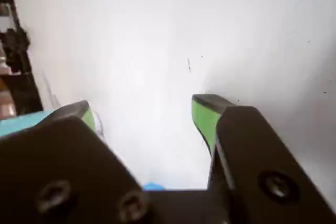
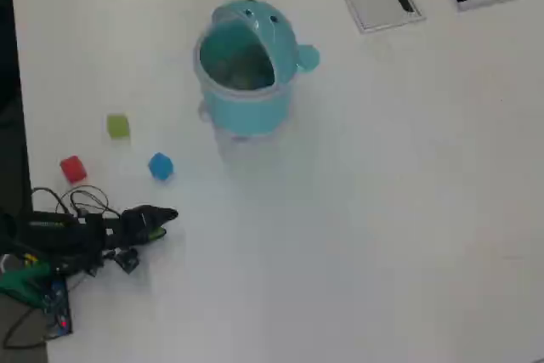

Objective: Grasp RGB lego blocks and put them in the bin one by one.

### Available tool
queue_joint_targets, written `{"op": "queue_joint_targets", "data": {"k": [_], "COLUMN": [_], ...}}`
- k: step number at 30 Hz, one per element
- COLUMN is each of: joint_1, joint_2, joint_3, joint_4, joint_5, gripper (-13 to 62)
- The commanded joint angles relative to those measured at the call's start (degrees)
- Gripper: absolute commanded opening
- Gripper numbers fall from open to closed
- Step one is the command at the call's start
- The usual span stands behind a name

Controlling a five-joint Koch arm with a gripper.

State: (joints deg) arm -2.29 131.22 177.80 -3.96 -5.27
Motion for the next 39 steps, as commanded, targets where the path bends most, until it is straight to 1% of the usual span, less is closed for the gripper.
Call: {"op": "queue_joint_targets", "data": {"k": [1,33,39], "joint_1": [-0.18,-0.62,-0.26], "joint_2": [3.96,3.96,3.96], "joint_3": [3.78,3.78,3.52], "joint_4": [5.8,5.01,0.0], "joint_5": [0.7,0.88,0.44], "gripper": [33.9,33.9,34.0]}}
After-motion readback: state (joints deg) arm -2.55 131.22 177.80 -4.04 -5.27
